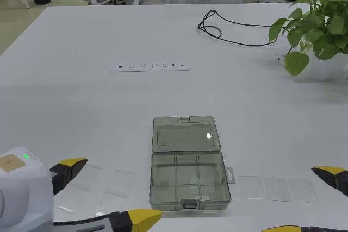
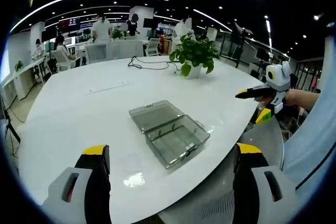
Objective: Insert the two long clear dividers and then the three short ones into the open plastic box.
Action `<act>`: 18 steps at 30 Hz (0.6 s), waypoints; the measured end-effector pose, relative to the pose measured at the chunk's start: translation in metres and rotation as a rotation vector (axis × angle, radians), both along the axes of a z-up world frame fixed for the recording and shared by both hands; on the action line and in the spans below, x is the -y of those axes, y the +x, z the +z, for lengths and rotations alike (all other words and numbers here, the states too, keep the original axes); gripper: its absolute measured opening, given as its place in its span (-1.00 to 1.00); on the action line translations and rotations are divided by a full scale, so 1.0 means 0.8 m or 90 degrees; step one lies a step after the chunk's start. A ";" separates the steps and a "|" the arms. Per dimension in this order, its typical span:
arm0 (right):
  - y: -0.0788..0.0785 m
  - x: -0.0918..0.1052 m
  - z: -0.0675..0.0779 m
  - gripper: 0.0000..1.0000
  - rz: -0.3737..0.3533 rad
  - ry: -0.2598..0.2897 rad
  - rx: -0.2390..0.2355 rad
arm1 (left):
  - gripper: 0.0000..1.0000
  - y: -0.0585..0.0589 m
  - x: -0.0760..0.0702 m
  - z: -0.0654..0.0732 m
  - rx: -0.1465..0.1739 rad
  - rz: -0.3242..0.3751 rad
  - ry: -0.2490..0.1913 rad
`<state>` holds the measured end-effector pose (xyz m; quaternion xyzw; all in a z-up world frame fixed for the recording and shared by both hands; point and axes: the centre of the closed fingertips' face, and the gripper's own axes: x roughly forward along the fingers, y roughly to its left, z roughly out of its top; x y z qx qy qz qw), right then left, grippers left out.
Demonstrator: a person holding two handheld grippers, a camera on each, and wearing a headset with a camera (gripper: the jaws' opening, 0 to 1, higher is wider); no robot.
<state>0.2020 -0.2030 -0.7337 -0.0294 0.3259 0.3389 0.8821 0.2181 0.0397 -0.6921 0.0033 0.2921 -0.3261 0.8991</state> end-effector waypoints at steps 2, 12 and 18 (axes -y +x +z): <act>-0.001 -0.002 0.002 1.00 0.000 0.000 0.000 | 1.00 -0.001 0.000 -0.002 -0.001 0.000 0.001; -0.009 -0.006 0.005 1.00 0.004 -0.006 -0.005 | 1.00 -0.005 0.005 -0.004 -0.005 0.001 -0.006; -0.014 -0.008 0.006 1.00 0.008 -0.010 -0.004 | 1.00 -0.007 0.008 -0.006 -0.007 -0.003 -0.009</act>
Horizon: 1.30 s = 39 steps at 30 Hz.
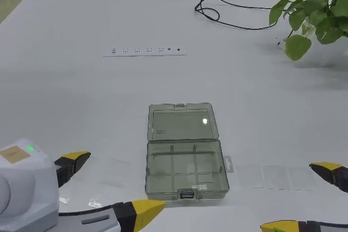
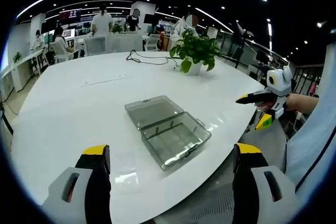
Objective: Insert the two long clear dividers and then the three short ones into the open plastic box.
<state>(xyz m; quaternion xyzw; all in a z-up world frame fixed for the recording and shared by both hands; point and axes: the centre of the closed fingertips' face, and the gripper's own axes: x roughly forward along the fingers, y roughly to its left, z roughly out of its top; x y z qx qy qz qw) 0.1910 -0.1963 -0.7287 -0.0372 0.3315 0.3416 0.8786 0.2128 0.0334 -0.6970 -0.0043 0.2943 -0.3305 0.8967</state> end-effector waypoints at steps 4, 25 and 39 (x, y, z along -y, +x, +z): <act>-0.007 0.003 0.001 1.00 -0.008 -0.001 0.003 | 1.00 0.000 0.001 -0.003 -0.001 -0.005 0.007; -0.005 0.004 0.008 1.00 -0.003 0.000 0.013 | 0.99 -0.003 0.001 0.010 0.012 -0.007 0.008; 0.002 0.004 0.004 1.00 -0.002 0.003 0.010 | 0.99 -0.001 0.001 0.009 0.010 0.009 0.001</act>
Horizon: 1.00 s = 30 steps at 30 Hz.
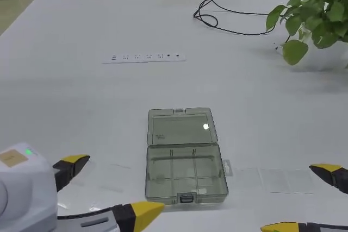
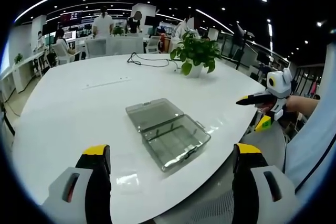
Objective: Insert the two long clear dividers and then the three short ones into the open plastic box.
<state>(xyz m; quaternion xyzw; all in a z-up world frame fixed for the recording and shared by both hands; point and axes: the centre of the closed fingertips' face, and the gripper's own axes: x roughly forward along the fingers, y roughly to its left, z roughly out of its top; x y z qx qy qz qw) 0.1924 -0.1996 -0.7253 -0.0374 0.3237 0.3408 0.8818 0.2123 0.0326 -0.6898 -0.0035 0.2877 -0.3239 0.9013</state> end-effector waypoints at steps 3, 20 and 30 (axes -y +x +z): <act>0.001 0.001 0.000 1.00 0.000 0.000 -0.001 | 0.98 0.000 -0.001 -0.001 -0.001 0.002 0.001; 0.004 0.007 -0.011 1.00 0.005 -0.002 -0.009 | 0.98 -0.004 -0.005 -0.012 -0.015 0.005 0.003; 0.007 0.002 -0.009 1.00 0.020 -0.007 -0.004 | 0.95 -0.007 -0.013 -0.021 -0.024 0.020 0.007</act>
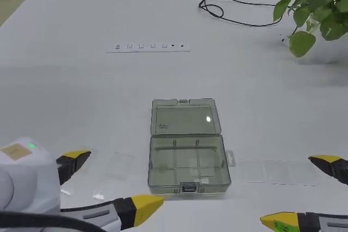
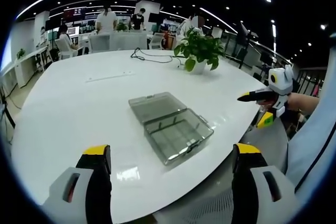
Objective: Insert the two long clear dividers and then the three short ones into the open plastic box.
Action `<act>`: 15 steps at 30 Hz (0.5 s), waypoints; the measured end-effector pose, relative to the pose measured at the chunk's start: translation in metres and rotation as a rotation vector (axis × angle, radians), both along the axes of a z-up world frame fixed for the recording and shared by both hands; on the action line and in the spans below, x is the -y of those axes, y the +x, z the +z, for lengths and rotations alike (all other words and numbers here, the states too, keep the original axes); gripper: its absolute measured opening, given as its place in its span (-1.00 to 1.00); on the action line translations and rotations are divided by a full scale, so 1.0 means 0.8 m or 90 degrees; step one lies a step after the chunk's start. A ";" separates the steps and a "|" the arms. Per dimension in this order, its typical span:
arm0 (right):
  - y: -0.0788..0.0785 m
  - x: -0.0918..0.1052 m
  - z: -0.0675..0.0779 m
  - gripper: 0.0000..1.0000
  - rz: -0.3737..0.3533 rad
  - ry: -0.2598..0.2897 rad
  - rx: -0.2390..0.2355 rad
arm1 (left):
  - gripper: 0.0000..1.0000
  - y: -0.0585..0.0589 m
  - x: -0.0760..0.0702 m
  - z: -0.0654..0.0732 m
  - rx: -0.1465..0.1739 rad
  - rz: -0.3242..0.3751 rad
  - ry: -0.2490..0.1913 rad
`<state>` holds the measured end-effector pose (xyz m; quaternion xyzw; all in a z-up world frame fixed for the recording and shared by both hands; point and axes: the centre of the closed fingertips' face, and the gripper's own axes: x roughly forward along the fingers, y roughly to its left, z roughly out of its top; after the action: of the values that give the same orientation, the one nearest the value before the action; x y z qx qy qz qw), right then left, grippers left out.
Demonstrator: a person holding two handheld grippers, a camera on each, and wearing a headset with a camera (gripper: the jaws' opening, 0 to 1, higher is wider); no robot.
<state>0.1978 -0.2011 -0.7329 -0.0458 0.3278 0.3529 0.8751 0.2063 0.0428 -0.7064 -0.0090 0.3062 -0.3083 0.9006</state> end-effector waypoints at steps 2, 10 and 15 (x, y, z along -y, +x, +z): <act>0.001 0.001 0.000 1.00 0.000 0.000 0.000 | 0.93 0.000 -0.003 -0.005 -0.007 0.004 0.003; -0.003 0.000 -0.003 1.00 0.003 -0.005 -0.007 | 0.88 0.002 -0.016 -0.024 -0.037 0.021 0.011; -0.004 -0.003 -0.005 1.00 0.009 -0.009 -0.009 | 0.79 0.003 -0.022 -0.037 -0.062 0.029 0.010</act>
<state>0.1950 -0.1990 -0.7366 -0.0515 0.3364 0.3571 0.8698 0.2086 0.0603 -0.7361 -0.0240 0.3517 -0.2842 0.8916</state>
